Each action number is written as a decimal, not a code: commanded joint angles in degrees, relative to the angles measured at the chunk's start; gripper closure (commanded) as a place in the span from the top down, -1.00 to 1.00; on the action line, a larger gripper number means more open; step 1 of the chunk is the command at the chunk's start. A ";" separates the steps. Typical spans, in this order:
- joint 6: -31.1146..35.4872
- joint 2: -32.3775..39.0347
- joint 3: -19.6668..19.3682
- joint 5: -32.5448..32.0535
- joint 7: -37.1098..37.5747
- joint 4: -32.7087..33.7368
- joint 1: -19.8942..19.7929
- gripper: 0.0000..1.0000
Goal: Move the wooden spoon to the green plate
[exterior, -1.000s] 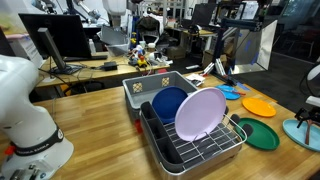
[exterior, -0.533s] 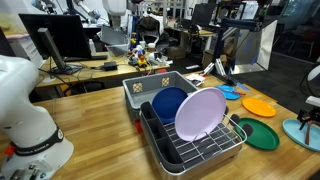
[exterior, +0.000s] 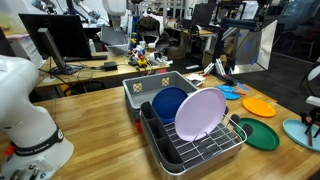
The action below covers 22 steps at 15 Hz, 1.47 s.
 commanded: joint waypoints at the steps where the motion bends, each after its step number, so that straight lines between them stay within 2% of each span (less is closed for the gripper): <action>1: -0.61 0.78 0.54 1.29 -0.53 1.02 -0.88 -0.98; 8: 1.05 -1.77 0.74 1.51 -1.92 -1.34 -0.88 -0.94; 14: 13.05 -7.63 -3.54 -4.17 0.00 -8.61 4.81 -0.94; 16: 18.23 -9.76 -5.79 -7.25 1.10 -11.86 7.79 -0.94; 19: 26.47 -12.96 -11.55 -13.73 3.82 -17.35 15.06 -0.94; 22: 32.20 -16.12 -16.19 -16.75 4.59 -21.79 22.98 -0.94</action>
